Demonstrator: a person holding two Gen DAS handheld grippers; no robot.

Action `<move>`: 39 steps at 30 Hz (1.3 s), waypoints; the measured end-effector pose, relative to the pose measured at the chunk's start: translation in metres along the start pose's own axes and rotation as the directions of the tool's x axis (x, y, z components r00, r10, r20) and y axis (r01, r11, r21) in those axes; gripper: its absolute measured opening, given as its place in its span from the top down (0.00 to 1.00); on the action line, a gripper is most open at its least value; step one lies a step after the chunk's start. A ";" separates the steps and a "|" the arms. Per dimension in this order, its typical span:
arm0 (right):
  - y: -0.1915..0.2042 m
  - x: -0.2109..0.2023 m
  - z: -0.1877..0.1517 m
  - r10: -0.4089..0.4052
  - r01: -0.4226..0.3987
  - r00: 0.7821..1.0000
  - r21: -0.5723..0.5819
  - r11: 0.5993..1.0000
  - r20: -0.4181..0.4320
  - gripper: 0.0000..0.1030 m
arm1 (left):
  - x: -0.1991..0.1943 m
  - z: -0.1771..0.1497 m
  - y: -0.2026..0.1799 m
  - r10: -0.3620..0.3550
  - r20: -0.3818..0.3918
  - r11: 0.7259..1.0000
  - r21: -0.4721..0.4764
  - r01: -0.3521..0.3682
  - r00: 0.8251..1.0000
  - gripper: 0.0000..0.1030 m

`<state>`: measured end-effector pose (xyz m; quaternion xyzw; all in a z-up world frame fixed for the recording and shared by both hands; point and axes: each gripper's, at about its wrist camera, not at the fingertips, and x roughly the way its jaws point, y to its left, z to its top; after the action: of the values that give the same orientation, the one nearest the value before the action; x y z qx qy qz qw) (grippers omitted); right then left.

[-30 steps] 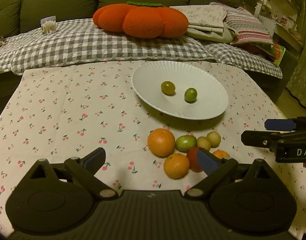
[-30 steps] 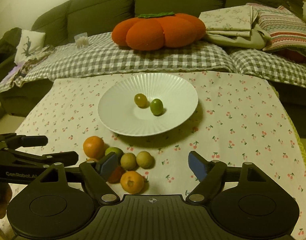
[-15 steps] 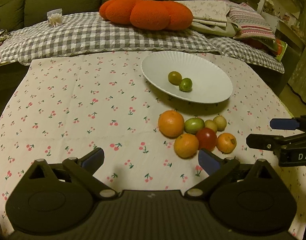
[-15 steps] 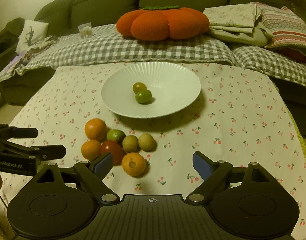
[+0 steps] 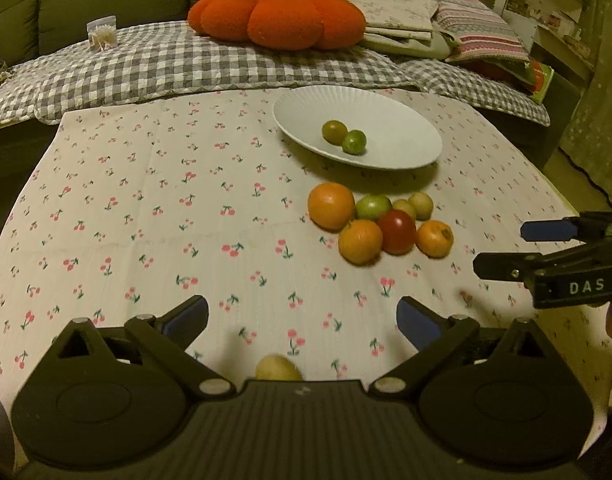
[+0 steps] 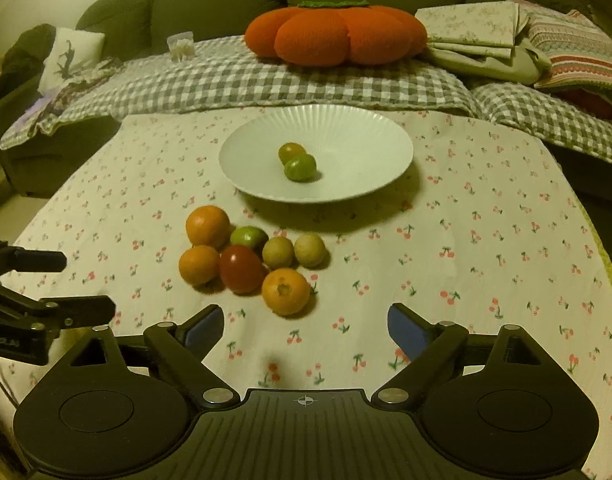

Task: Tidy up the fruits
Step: 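Withdraw both open grippers from the plate back toward the fruit cluster, then lower the left gripper onto the pale beige fruit and close it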

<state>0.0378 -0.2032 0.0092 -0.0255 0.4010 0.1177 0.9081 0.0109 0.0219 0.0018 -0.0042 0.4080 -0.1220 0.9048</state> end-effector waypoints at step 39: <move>0.011 0.020 -0.041 -0.036 0.036 0.999 -0.004 0.999 -0.034 0.12 | 0.013 -0.037 0.003 0.028 -0.029 0.997 0.074 -0.026 0.999 0.76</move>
<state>0.0189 -0.1940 -0.0325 -0.0363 0.4158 0.1016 0.9030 -0.0081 0.0252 -0.0327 0.0366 0.4168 -0.1250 0.8996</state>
